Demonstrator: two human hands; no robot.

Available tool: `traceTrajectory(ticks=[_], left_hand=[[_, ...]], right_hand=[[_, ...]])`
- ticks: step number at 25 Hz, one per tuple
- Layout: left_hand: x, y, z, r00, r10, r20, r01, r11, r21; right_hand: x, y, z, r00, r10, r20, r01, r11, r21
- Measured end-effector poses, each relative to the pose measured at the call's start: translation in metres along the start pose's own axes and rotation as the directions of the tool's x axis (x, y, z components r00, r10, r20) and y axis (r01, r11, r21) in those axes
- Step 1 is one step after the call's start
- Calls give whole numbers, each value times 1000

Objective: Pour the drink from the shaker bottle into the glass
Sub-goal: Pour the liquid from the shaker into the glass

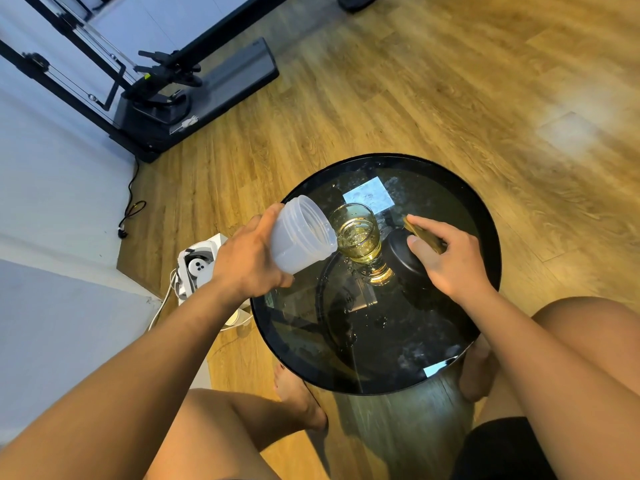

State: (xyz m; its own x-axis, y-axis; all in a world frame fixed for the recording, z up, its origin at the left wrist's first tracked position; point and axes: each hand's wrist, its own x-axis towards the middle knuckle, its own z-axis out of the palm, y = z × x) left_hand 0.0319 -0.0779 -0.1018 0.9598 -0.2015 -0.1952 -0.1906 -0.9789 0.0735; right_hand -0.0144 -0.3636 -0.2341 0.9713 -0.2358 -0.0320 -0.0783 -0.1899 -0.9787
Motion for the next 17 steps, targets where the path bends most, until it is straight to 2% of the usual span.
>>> traceTrajectory(ticks=[17], left_hand=[[0,-1,1,1000,-5,-5,5,1000,-4]], right_hand=[[1,3,1,999,-33,-3,33,999,3]])
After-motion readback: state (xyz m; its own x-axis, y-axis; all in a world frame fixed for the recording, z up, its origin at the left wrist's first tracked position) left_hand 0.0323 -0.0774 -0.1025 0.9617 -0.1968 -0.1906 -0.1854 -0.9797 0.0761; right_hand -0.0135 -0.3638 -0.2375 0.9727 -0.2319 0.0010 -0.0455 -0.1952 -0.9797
